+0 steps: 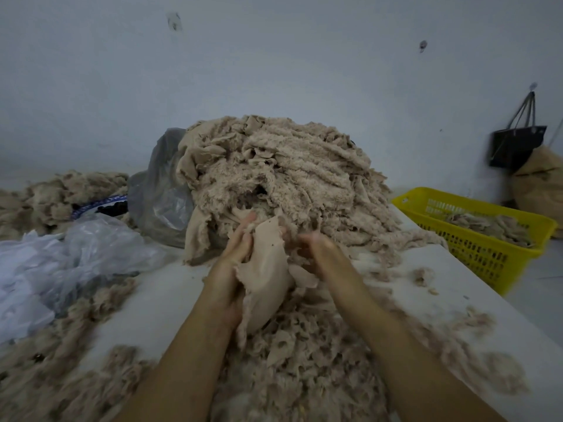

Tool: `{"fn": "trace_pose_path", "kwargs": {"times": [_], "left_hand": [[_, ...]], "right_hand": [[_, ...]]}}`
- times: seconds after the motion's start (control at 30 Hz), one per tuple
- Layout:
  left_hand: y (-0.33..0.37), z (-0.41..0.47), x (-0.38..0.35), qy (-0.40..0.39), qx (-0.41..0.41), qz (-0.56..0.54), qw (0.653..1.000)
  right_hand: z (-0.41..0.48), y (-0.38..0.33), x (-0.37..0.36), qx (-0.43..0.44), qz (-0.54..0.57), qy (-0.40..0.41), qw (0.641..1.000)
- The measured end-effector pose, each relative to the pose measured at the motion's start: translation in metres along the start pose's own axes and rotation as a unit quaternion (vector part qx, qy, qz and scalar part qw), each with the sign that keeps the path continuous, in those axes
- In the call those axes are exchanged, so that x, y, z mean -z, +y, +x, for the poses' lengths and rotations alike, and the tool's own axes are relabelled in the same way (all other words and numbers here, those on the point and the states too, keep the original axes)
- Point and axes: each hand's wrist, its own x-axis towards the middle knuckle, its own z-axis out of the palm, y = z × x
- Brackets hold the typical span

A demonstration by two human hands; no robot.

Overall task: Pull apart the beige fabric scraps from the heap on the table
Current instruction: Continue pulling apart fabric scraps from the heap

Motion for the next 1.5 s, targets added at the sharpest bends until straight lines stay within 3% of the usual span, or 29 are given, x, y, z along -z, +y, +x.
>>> {"fn": "trace_pose_path", "kwargs": {"times": [0.07, 0.17, 0.23, 0.33, 0.43, 0.57, 0.67, 0.77, 0.83, 0.93, 1.0, 1.07, 1.2, 1.3, 1.37, 1.5], "left_hand": [[-0.002, -0.001, 0.0, 0.003, 0.022, -0.045, 0.999], [-0.002, 0.004, 0.006, 0.05, -0.006, -0.075, 0.996], [0.002, 0.005, 0.021, 0.118, -0.019, -0.074, 0.99], [0.005, 0.006, 0.046, 0.202, -0.02, 0.048, 0.978], [0.005, 0.005, 0.037, 0.187, -0.022, 0.045, 0.981], [-0.002, 0.005, 0.008, 0.106, -0.006, -0.136, 0.985], [-0.003, 0.001, -0.001, 0.052, -0.005, -0.179, 0.982], [-0.004, -0.001, -0.006, 0.031, -0.008, -0.153, 0.988], [-0.003, 0.0, -0.007, 0.024, -0.016, -0.148, 0.989], [0.0, 0.001, -0.002, 0.023, -0.037, -0.151, 0.988], [0.001, -0.001, -0.004, 0.009, -0.035, -0.129, 0.991], [-0.003, -0.005, -0.01, -0.022, -0.028, -0.059, 0.998], [-0.015, -0.013, -0.022, -0.045, -0.039, 0.156, 0.986], [-0.018, -0.014, -0.022, -0.044, -0.052, 0.243, 0.968], [-0.017, -0.014, -0.021, -0.068, -0.034, 0.244, 0.967], [-0.018, -0.013, -0.024, -0.059, -0.036, 0.276, 0.959]], "right_hand": [[-0.007, 0.004, -0.005, 0.028, -0.102, -0.082, 0.991], [-0.012, 0.011, -0.009, 0.089, -0.213, -0.086, 0.969], [-0.01, 0.005, -0.002, 0.065, -0.139, -0.009, 0.988], [0.002, 0.008, 0.027, -0.005, -0.01, 0.166, 0.986], [0.004, 0.012, 0.035, -0.023, -0.063, 0.154, 0.986], [-0.005, 0.005, 0.014, 0.079, -0.104, 0.108, 0.986], [-0.016, -0.003, 0.0, 0.133, -0.104, -0.007, 0.986], [-0.017, 0.006, -0.016, 0.132, -0.242, -0.111, 0.955], [-0.013, 0.009, -0.015, 0.111, -0.238, -0.109, 0.959], [-0.01, 0.001, -0.001, 0.047, -0.121, -0.005, 0.992], [-0.007, -0.003, 0.009, 0.003, 0.046, 0.047, 0.998], [-0.003, -0.005, 0.012, -0.043, 0.211, 0.043, 0.976], [-0.003, -0.007, 0.014, -0.058, 0.347, -0.021, 0.936], [-0.012, -0.01, 0.007, 0.0, 0.227, -0.104, 0.968], [-0.015, -0.008, 0.004, 0.018, 0.143, -0.095, 0.985], [-0.011, 0.0, 0.009, 0.028, 0.083, -0.035, 0.996]]}}
